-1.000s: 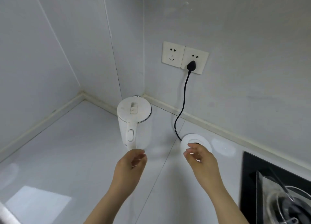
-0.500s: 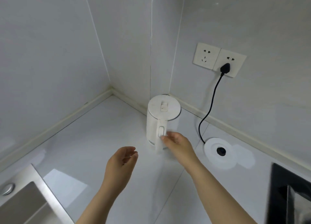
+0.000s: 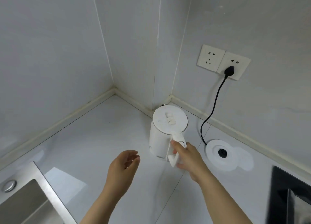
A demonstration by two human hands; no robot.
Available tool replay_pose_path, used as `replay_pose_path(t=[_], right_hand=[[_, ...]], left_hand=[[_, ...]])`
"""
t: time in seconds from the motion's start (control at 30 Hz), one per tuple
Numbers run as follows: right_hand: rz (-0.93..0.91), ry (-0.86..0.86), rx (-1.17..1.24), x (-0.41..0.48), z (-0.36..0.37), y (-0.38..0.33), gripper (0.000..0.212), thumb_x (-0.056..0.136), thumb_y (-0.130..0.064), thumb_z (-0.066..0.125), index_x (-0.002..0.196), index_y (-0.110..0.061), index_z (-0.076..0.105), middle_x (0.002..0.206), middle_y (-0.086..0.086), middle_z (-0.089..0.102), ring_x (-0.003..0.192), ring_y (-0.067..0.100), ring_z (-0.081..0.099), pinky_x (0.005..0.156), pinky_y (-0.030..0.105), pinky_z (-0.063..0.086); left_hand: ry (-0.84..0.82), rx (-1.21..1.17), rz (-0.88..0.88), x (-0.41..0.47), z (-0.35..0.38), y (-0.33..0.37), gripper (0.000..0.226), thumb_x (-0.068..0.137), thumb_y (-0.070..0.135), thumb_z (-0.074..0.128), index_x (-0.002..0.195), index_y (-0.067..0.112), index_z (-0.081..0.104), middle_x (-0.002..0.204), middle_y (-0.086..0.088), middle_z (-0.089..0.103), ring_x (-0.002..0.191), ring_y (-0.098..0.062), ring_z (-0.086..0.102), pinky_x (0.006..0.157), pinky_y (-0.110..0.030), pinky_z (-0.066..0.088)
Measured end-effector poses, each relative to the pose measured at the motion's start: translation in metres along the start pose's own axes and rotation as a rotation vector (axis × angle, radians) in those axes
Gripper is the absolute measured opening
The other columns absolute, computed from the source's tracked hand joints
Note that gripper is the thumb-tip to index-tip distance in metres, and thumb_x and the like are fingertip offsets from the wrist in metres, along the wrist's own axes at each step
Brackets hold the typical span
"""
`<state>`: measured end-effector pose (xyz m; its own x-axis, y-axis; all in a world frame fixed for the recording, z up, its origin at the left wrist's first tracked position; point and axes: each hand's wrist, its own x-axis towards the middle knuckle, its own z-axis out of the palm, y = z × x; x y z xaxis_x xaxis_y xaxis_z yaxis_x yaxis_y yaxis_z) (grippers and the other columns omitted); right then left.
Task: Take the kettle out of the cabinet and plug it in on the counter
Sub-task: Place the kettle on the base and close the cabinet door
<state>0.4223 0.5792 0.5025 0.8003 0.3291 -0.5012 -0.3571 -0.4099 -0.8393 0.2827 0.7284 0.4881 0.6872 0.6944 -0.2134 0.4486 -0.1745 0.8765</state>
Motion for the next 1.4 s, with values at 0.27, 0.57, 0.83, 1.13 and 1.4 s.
replay_pose_path(t=[0.27, 0.57, 0.83, 1.13, 1.4], right_hand=[[0.081, -0.004, 0.145, -0.037, -0.045, 0.019, 0.035, 0.083, -0.041, 0.064, 0.091, -0.008, 0.061, 0.083, 0.001, 0.051, 0.082, 0.021, 0.052, 0.080, 0.045, 0.053], [-0.009, 0.169, 0.230, -0.062, -0.109, 0.028, 0.029, 0.091, -0.027, 0.057, 0.102, 0.000, 0.060, 0.083, 0.003, 0.052, 0.065, 0.006, 0.063, 0.090, 0.053, 0.053], [-0.020, 0.351, 0.193, -0.058, -0.156, 0.040, 0.027, 0.088, -0.036, 0.061, 0.097, -0.011, 0.063, 0.086, 0.002, 0.056, 0.088, 0.023, 0.056, 0.089, 0.055, 0.052], [0.018, 0.366, 0.341, -0.051, -0.177, 0.048, 0.039, 0.090, -0.035, 0.059, 0.105, 0.000, 0.060, 0.084, 0.006, 0.051, 0.081, 0.018, 0.053, 0.089, 0.056, 0.052], [0.030, 0.334, 0.286, -0.032, -0.185, 0.042, 0.040, 0.089, -0.039, 0.060, 0.111, -0.006, 0.060, 0.088, 0.005, 0.055, 0.084, 0.019, 0.055, 0.088, 0.054, 0.054]], left_hand=[[-0.082, 0.064, 0.008, -0.008, 0.021, 0.004, 0.024, 0.090, 0.022, 0.059, 0.113, 0.019, 0.064, 0.101, 0.009, 0.069, 0.093, 0.001, 0.061, 0.070, -0.009, 0.041], [-0.155, 0.073, 0.022, -0.017, 0.047, 0.016, 0.022, 0.089, 0.022, 0.059, 0.110, 0.020, 0.066, 0.100, 0.008, 0.071, 0.095, -0.001, 0.063, 0.072, -0.009, 0.042], [-0.210, 0.099, 0.055, -0.024, 0.067, 0.029, 0.022, 0.090, 0.021, 0.058, 0.110, 0.020, 0.065, 0.099, 0.007, 0.071, 0.094, 0.002, 0.062, 0.071, -0.007, 0.041], [-0.248, 0.150, 0.071, -0.029, 0.084, 0.034, 0.021, 0.089, 0.022, 0.059, 0.109, 0.021, 0.065, 0.097, 0.008, 0.071, 0.091, 0.003, 0.062, 0.066, -0.004, 0.040], [-0.263, 0.165, 0.086, -0.031, 0.093, 0.038, 0.020, 0.089, 0.020, 0.059, 0.108, 0.021, 0.065, 0.097, 0.008, 0.071, 0.092, 0.001, 0.063, 0.070, -0.006, 0.040]])
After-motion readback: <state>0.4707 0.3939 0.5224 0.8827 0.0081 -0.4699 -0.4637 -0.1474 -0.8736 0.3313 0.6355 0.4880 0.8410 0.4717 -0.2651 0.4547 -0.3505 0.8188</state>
